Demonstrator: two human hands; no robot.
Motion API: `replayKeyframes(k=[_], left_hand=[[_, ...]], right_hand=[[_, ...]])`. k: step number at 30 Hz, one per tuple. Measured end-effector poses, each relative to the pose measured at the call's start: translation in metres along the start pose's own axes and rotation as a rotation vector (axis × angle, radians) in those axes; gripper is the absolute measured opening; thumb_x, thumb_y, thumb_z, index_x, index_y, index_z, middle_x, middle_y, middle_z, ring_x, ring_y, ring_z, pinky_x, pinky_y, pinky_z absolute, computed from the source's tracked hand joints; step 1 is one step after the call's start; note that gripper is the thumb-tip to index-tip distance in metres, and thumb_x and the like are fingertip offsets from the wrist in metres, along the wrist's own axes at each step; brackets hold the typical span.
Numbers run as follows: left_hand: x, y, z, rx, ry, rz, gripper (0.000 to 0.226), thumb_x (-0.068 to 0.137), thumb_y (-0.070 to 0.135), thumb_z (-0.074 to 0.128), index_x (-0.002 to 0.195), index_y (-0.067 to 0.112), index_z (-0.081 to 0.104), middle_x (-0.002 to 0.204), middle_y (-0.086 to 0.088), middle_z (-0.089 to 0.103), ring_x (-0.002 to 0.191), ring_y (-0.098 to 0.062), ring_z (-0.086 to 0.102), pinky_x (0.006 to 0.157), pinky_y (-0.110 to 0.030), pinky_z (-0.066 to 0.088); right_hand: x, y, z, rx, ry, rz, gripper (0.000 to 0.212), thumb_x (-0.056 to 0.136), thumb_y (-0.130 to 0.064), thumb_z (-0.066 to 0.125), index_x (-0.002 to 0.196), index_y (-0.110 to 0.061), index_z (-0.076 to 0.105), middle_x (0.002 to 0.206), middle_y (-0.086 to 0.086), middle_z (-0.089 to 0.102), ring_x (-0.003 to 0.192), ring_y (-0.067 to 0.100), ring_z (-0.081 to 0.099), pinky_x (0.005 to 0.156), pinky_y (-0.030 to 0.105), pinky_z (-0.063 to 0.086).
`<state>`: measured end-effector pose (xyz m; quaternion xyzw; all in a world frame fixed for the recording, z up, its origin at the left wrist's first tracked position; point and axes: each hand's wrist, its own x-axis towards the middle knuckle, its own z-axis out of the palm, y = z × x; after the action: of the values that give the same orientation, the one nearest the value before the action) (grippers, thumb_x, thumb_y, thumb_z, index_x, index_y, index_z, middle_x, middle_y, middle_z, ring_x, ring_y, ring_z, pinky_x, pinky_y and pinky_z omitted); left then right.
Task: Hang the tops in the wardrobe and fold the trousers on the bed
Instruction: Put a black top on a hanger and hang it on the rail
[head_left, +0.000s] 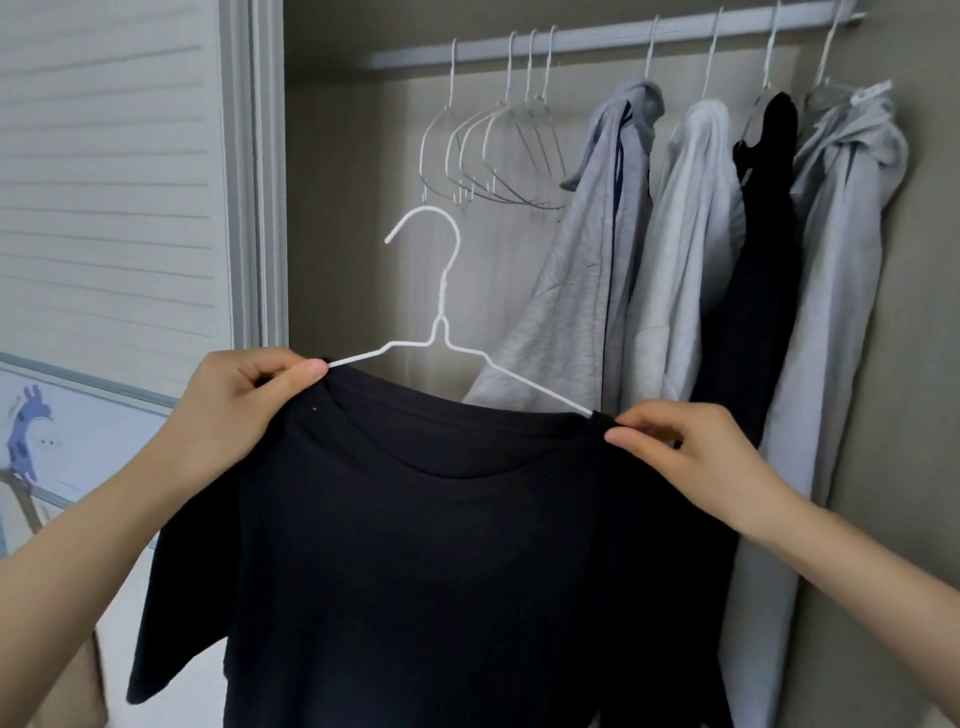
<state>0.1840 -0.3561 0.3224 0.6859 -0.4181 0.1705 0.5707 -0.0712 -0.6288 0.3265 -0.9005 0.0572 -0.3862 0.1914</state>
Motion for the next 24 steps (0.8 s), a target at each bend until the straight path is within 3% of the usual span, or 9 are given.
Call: replayKeyframes(k=[5, 8, 10, 13, 16, 19, 21, 24], left_hand=[[0.002, 0.004, -0.008, 0.059, -0.034, 0.043, 0.02, 0.093, 0.025, 0.062, 0.081, 0.037, 0.073, 0.077, 0.012, 0.071, 0.072, 0.002, 0.062, 0.068, -0.009, 0.043], [0.004, 0.01, -0.001, 0.134, -0.073, 0.112, 0.013, 0.092, 0.038, 0.062, 0.084, 0.038, 0.072, 0.08, 0.015, 0.071, 0.079, -0.003, 0.064, 0.071, -0.019, 0.045], [0.004, 0.009, -0.002, 0.159, -0.072, 0.114, 0.024, 0.086, 0.051, 0.055, 0.083, 0.034, 0.071, 0.077, 0.013, 0.07, 0.077, -0.009, 0.064, 0.069, -0.024, 0.045], [0.006, -0.001, -0.016, 0.135, -0.053, 0.055, 0.058, 0.081, 0.066, 0.044, 0.063, 0.012, 0.057, 0.058, 0.004, 0.051, 0.058, -0.016, 0.046, 0.06, -0.03, 0.036], [0.011, -0.003, -0.031, 0.13, -0.061, -0.023, 0.074, 0.082, 0.072, 0.042, 0.06, 0.002, 0.042, 0.059, -0.002, 0.037, 0.058, -0.013, 0.036, 0.06, -0.031, 0.029], [0.018, -0.004, -0.032, 0.087, -0.009, -0.095, 0.069, 0.091, 0.058, 0.049, 0.06, -0.002, 0.036, 0.06, -0.005, 0.033, 0.059, -0.017, 0.032, 0.059, -0.031, 0.025], [0.025, -0.013, -0.033, -0.046, 0.093, -0.191, 0.066, 0.093, 0.052, 0.054, 0.06, -0.004, 0.042, 0.063, -0.005, 0.038, 0.062, -0.019, 0.034, 0.06, -0.031, 0.028], [0.036, -0.023, -0.035, -0.243, 0.19, -0.336, 0.056, 0.092, 0.052, 0.057, 0.073, -0.001, 0.061, 0.071, -0.009, 0.049, 0.067, -0.02, 0.044, 0.063, -0.032, 0.034]], right_hand=[[0.009, -0.021, 0.001, 0.278, -0.072, 0.09, 0.022, 0.092, -0.024, 0.059, 0.077, -0.019, 0.074, 0.072, 0.002, 0.07, 0.068, 0.005, 0.063, 0.067, 0.015, 0.049], [0.021, -0.036, 0.012, 0.165, -0.142, 0.09, 0.036, 0.097, -0.025, 0.05, 0.068, -0.005, 0.056, 0.056, -0.004, 0.05, 0.055, 0.001, 0.046, 0.056, 0.013, 0.039], [0.024, -0.043, 0.021, 0.148, -0.167, 0.12, 0.04, 0.1, -0.026, 0.045, 0.063, -0.009, 0.042, 0.053, -0.01, 0.038, 0.052, 0.0, 0.037, 0.053, 0.014, 0.033], [0.022, -0.04, 0.02, 0.383, -0.124, 0.279, 0.045, 0.099, -0.031, 0.047, 0.069, 0.001, 0.057, 0.064, 0.002, 0.056, 0.061, 0.013, 0.054, 0.064, 0.022, 0.044], [0.022, -0.041, 0.007, 0.677, -0.198, 0.417, 0.047, 0.081, -0.051, 0.064, 0.075, -0.005, 0.067, 0.079, 0.008, 0.068, 0.077, 0.021, 0.065, 0.074, 0.026, 0.05], [0.028, -0.046, -0.009, 0.576, -0.382, 0.372, 0.065, 0.068, -0.054, 0.075, 0.089, 0.006, 0.06, 0.09, 0.008, 0.063, 0.088, 0.019, 0.062, 0.088, 0.028, 0.046], [0.027, -0.052, -0.019, 0.495, -0.468, 0.332, 0.057, 0.076, -0.044, 0.071, 0.093, 0.008, 0.056, 0.092, 0.011, 0.06, 0.09, 0.023, 0.058, 0.092, 0.038, 0.044], [0.022, -0.06, -0.027, 0.578, -0.51, 0.336, 0.039, 0.085, -0.03, 0.066, 0.1, 0.006, 0.062, 0.101, 0.02, 0.064, 0.099, 0.029, 0.061, 0.1, 0.046, 0.044]])
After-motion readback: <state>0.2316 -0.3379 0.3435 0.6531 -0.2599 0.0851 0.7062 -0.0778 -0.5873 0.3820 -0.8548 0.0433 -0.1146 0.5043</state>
